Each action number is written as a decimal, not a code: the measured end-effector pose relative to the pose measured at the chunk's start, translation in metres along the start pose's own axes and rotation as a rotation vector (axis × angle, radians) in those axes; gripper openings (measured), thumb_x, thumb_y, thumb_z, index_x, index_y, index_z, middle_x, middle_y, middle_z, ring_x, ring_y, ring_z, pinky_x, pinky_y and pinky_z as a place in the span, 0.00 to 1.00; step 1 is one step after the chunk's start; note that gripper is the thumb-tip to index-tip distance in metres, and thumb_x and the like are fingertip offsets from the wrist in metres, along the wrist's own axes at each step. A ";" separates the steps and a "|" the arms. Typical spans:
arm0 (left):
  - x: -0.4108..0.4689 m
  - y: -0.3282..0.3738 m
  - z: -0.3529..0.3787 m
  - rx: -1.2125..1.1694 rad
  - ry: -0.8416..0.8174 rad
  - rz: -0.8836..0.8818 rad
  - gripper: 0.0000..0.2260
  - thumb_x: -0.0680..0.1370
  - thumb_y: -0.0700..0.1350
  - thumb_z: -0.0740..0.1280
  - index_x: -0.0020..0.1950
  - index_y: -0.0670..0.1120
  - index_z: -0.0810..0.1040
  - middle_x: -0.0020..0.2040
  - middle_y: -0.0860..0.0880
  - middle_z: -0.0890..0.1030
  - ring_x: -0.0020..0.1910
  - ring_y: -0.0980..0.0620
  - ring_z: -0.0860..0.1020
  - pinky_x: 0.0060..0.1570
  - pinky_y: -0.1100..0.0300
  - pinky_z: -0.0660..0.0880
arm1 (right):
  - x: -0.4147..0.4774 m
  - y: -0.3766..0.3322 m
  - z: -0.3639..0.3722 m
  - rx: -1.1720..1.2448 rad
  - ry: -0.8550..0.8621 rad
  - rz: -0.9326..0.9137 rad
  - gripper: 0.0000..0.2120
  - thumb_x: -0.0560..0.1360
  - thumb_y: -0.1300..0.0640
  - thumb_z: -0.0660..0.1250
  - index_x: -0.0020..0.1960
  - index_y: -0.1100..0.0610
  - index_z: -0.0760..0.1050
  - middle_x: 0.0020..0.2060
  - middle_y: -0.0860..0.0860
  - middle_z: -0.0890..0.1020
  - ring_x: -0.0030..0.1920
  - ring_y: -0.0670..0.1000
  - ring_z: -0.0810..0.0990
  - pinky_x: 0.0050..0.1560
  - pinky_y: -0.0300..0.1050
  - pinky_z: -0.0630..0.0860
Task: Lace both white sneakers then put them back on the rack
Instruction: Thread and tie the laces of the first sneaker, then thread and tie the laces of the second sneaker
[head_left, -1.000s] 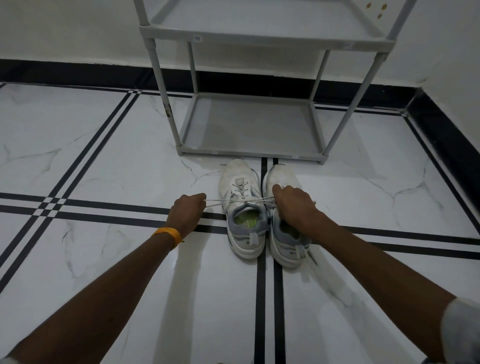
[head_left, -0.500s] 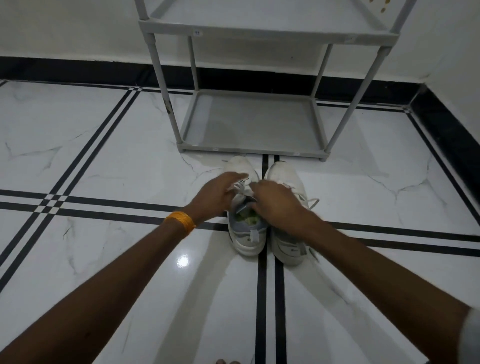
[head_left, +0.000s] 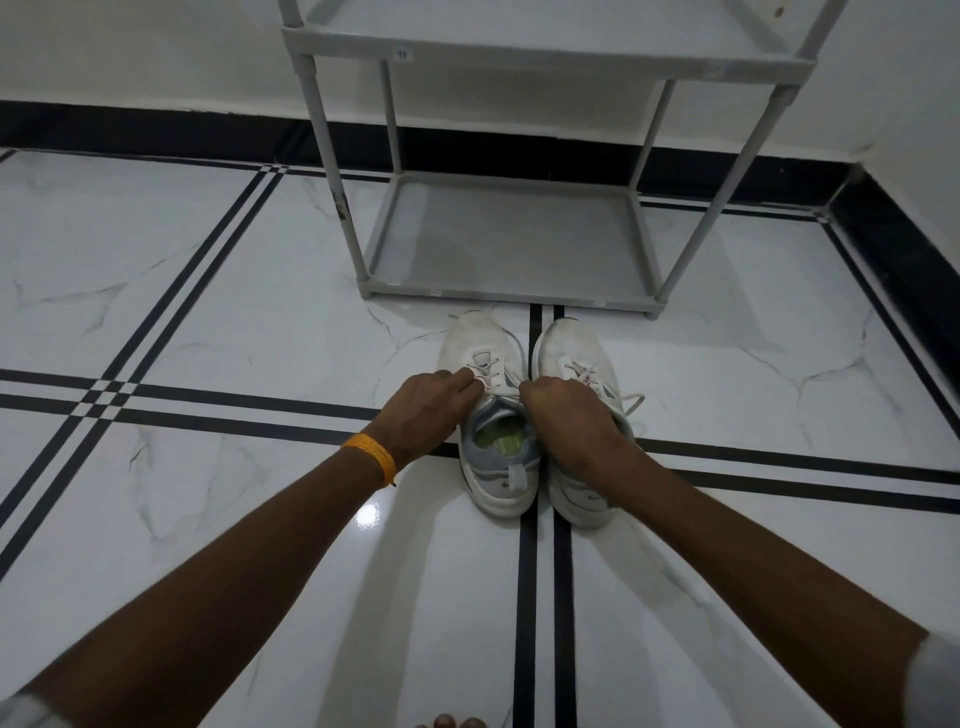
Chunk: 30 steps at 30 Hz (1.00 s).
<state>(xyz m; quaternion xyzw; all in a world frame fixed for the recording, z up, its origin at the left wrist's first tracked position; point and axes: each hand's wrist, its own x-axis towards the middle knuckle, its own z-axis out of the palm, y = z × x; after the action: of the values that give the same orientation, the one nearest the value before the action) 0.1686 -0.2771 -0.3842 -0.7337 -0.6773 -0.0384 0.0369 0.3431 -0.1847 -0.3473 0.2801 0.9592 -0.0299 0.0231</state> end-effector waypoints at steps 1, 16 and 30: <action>-0.001 -0.001 0.000 0.002 -0.004 0.004 0.18 0.65 0.38 0.78 0.52 0.41 0.79 0.44 0.42 0.81 0.33 0.44 0.80 0.30 0.54 0.78 | -0.001 0.000 0.001 -0.018 0.001 -0.004 0.08 0.77 0.64 0.61 0.55 0.61 0.74 0.52 0.60 0.81 0.51 0.61 0.81 0.49 0.50 0.74; -0.009 -0.018 0.015 -0.032 0.028 -0.102 0.14 0.72 0.46 0.74 0.54 0.44 0.76 0.45 0.42 0.80 0.37 0.44 0.79 0.36 0.51 0.80 | 0.014 -0.016 -0.004 0.082 -0.056 0.050 0.08 0.76 0.62 0.65 0.54 0.62 0.76 0.50 0.61 0.82 0.49 0.61 0.81 0.41 0.45 0.67; 0.014 0.013 -0.033 -0.209 0.294 -0.173 0.12 0.76 0.44 0.68 0.58 0.44 0.79 0.55 0.45 0.82 0.39 0.46 0.82 0.38 0.54 0.80 | -0.017 0.056 -0.016 0.635 0.190 0.476 0.12 0.77 0.59 0.64 0.59 0.54 0.78 0.52 0.51 0.83 0.42 0.54 0.84 0.50 0.56 0.81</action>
<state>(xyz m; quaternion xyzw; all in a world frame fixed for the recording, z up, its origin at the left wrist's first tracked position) 0.1829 -0.2676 -0.3497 -0.6591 -0.7175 -0.2184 0.0555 0.3870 -0.1457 -0.3323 0.4891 0.8084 -0.2926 -0.1471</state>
